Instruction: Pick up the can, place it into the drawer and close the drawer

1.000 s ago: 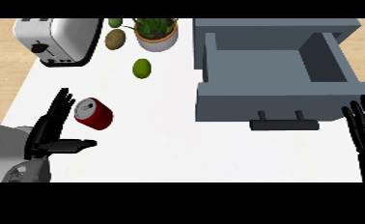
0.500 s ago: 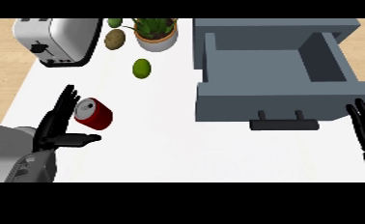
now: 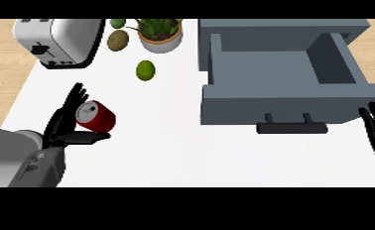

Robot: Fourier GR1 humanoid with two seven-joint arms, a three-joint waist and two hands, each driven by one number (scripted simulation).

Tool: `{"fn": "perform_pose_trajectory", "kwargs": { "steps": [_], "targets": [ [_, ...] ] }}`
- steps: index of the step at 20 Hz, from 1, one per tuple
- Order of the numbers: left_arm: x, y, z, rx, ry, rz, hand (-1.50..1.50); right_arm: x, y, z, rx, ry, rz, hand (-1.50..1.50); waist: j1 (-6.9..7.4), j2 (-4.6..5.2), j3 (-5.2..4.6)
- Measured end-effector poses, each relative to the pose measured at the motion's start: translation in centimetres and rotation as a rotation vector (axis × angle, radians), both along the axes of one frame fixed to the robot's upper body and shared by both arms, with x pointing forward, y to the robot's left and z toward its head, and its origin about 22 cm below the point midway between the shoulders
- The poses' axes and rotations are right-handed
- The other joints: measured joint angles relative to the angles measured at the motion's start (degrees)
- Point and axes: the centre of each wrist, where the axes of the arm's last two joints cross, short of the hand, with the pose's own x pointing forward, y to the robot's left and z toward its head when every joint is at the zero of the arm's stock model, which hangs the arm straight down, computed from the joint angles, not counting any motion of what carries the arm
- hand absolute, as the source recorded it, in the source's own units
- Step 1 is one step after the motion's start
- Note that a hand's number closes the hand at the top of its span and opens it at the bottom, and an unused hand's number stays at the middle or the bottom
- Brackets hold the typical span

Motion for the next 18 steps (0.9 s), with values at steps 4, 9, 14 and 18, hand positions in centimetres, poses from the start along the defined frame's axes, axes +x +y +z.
{"fn": "perform_pose_trajectory", "kwargs": {
  "steps": [4,9,14,18],
  "targets": [
    [0.7,-1.4,-0.4,-0.008,0.002,-0.007,-1.5,-0.4,0.0,-0.7,0.006,-0.007,0.006,-1.5,-0.12,0.03,-0.01],
    [1.4,-2.1,-0.5,-0.008,-0.003,-0.038,-1.5,-0.4,0.2,-1.0,0.004,-0.002,0.012,-1.5,-0.12,0.04,0.0],
    [2.3,-2.5,0.0,-0.02,-0.015,-0.058,1.5,-0.2,-0.3,-0.6,0.005,-0.003,0.013,-1.5,-0.09,0.01,0.02],
    [3.0,-3.4,0.4,-0.044,-0.031,-0.082,1.5,-0.4,0.0,-0.2,0.013,-0.004,0.006,-1.5,0.02,-0.03,0.03]
  ]
}}
